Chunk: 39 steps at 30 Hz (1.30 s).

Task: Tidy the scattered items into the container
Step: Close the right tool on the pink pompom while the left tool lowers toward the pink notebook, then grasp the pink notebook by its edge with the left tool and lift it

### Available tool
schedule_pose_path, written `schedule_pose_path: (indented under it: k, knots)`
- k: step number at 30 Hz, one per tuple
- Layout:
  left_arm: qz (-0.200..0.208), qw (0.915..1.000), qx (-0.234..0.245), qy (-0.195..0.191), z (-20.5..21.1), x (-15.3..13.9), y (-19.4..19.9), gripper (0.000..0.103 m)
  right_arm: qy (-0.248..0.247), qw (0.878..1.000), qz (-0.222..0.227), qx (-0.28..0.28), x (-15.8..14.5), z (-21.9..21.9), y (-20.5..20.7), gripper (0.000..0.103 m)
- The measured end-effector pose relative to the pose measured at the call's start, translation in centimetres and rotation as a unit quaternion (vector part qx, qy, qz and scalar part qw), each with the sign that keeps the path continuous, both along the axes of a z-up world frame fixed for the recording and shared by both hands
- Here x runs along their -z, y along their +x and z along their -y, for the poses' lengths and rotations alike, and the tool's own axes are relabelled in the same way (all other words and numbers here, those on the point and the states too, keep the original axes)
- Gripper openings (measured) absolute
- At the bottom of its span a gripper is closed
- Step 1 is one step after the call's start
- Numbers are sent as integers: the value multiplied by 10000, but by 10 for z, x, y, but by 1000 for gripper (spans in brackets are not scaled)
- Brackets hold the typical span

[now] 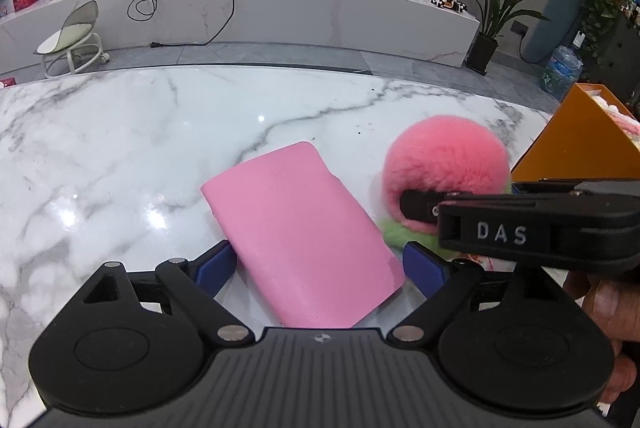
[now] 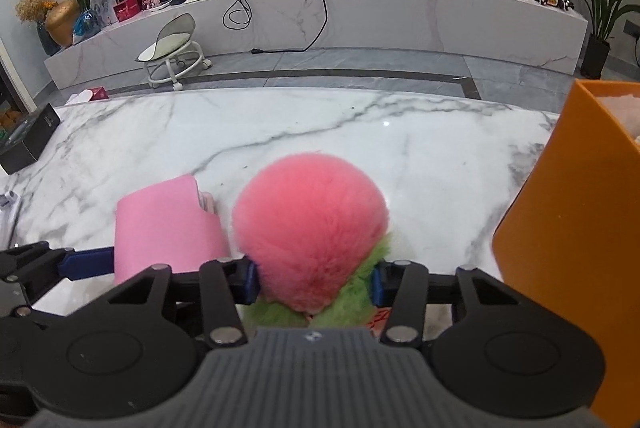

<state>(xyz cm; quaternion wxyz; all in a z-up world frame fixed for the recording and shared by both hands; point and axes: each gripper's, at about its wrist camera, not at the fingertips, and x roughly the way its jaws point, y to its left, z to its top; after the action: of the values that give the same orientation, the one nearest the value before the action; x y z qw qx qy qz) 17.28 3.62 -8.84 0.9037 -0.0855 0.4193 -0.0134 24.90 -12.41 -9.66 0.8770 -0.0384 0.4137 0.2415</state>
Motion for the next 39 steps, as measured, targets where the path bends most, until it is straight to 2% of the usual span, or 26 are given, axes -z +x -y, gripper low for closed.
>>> schedule_pose_path:
  k: [2, 9, 17, 22, 23, 25, 26, 30, 37, 39]
  knots:
    - [-13, 10000, 14, -38, -1, -1, -1, 101, 15, 10000, 2, -2, -2, 1, 0, 50]
    - [-63, 9998, 69, -187, -3, -4, -3, 86, 108, 9999, 32, 56, -10, 8, 0, 49]
    - [-140, 9992, 177, -328, -6, -8, -9, 81, 218, 9997, 109, 45, -20, 12, -2, 49]
    - [-101, 9989, 202, -409, -10, -14, -16, 73, 226, 9996, 134, 39, -24, 14, -4, 50]
    - [-88, 9988, 208, -437, -11, -16, -17, 67, 229, 9996, 140, 34, -25, 14, -4, 50]
    - [-61, 9985, 218, -494, -13, -21, -19, 49, 240, 9996, 162, 30, -27, 14, -5, 49]
    - [-76, 9986, 209, -490, -14, -22, -20, 30, 246, 9995, 174, 27, -28, 14, -6, 49]
    - [-138, 9984, 167, -516, -17, -21, -22, 28, 264, 9994, 206, 15, -32, 15, -9, 49]
    - [-158, 9958, -24, -896, -28, -18, -22, 23, 225, 9995, 242, -7, -33, 17, -12, 49]
    - [-125, 9961, -37, -877, -29, -22, -23, 22, 225, 9995, 237, 0, -33, 17, -12, 50]
